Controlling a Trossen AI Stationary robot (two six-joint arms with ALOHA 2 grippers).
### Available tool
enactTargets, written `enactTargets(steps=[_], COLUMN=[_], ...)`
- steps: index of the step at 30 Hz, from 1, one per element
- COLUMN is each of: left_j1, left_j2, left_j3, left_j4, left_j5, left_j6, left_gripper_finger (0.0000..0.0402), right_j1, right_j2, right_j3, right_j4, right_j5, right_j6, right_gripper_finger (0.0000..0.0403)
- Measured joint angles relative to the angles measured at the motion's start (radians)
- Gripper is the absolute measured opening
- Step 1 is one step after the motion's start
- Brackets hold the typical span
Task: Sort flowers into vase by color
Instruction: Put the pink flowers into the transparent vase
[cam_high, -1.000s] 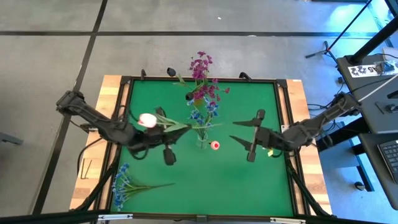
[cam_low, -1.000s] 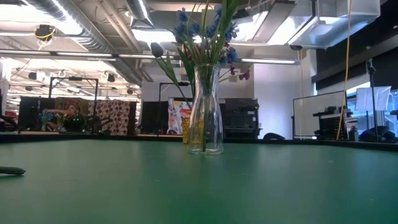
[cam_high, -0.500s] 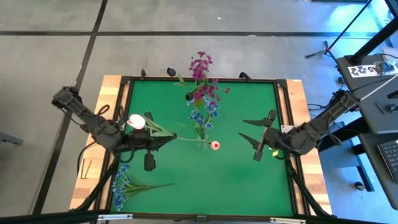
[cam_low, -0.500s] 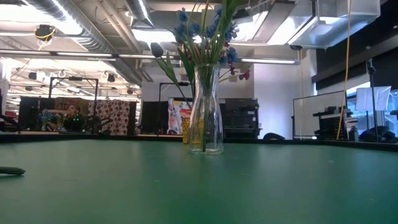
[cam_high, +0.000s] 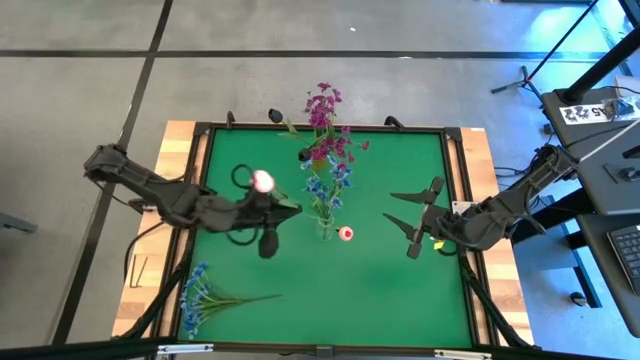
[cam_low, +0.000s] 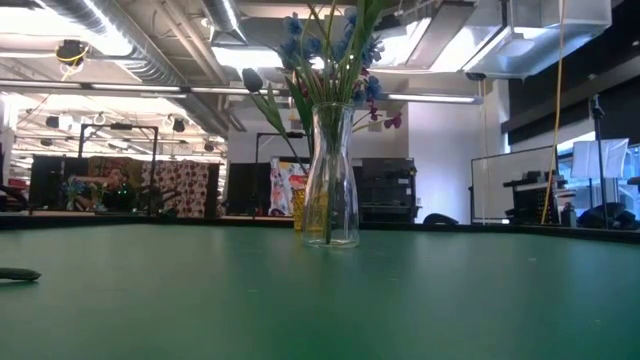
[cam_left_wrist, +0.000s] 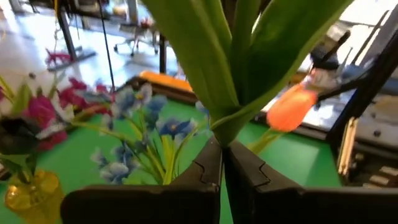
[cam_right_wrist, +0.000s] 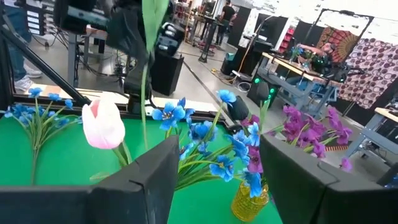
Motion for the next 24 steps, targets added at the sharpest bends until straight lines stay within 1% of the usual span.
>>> enactTargets(steps=[4, 11, 18, 24], left_j1=[0.053, 0.099, 0.122, 0.127], left_j2=[0.041, 0.075, 0.078, 0.095], left_j3=[0.0, 0.0, 0.0, 0.0], left_j4=[-0.024, -0.043, -0.109, -0.088], left_j5=[0.06, 0.106, 0.11, 0.111], left_j6=[-0.024, -0.039, -0.082, -0.082], left_gripper_finger=[0.0002, 0.0003, 0.0004, 0.0004], right_j1=[0.0, 0.0, 0.0, 0.0], right_j2=[0.0, 0.0, 0.0, 0.0], right_j3=[0.0, 0.0, 0.0, 0.0], right_j4=[-0.032, -0.083, -0.082, -0.081], right_j5=[0.0, 0.0, 0.0, 0.0], right_j6=[0.027, 0.078, 0.08, 0.08], right_gripper_finger=[0.0221, 0.0221, 0.0221, 0.0221])
